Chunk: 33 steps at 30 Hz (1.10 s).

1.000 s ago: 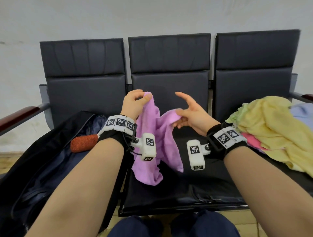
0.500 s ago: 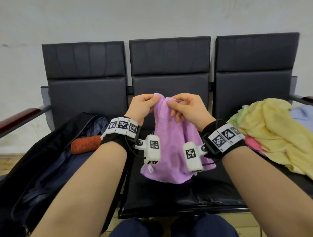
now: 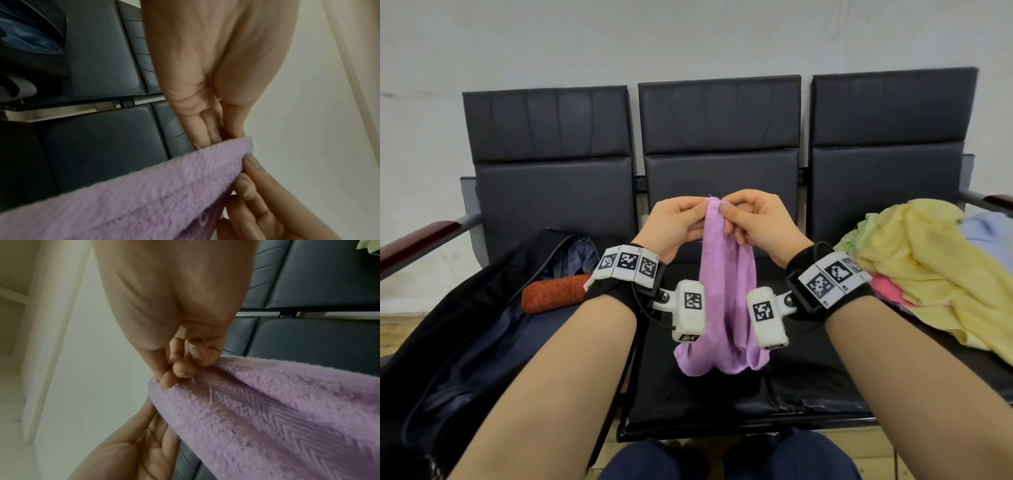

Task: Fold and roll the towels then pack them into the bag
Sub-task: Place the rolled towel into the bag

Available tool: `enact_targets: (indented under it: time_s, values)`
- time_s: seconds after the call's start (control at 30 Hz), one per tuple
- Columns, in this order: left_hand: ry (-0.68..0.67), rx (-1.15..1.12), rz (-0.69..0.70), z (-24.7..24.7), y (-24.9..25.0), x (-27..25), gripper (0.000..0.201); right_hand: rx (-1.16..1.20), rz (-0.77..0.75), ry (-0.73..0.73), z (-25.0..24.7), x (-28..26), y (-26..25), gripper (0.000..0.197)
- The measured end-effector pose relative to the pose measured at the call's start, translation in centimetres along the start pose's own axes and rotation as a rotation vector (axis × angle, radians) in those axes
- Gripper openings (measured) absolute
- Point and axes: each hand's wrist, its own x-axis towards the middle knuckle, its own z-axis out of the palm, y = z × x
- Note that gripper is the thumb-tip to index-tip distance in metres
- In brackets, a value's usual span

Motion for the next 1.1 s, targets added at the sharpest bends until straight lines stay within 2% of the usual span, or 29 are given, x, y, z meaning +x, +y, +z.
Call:
enact_targets:
  time_s: [0.17,0.33,0.47,0.6,0.7,0.8,0.97,1.1]
  values:
    - [-0.032,0.0,0.0,-0.3,0.1,-0.6,0.018,0.021,0.004,0.063,0.2,0.2,0.4,0.01]
    - [-0.039,0.048,-0.024,-0.5,0.3,-0.7,0.026,-0.04,-0.002,0.034,0.3,0.3,0.5,0.008]
    - [0.002,0.157,0.024,-0.7,0.1,-0.7,0.016,-0.108,-0.015,-0.006,0.2,0.3,0.7,0.005]
    - [-0.043,0.177,0.003,-1.5,0.1,-0.6,0.016,-0.052,-0.01,0.026,-0.1,0.2,1.0,0.001]
    - [-0.082,0.206,-0.002,-1.9,0.2,-0.7,0.021,-0.042,0.075,-0.087,-0.1,0.1,1.5,0.016]
    - [-0.067,0.229,0.021,-2.1,0.3,-0.8,0.018,0.005,0.089,-0.193,0.2,-0.1,1.9,0.017]
    - [-0.024,0.222,0.042,-2.2,0.1,-0.9,0.012,-0.028,0.066,-0.144,0.2,0.2,2.5,0.016]
    - [0.028,0.208,0.061,-2.1,0.0,-0.7,0.013,-0.143,0.079,-0.216,0.0,0.2,2.8,0.015]
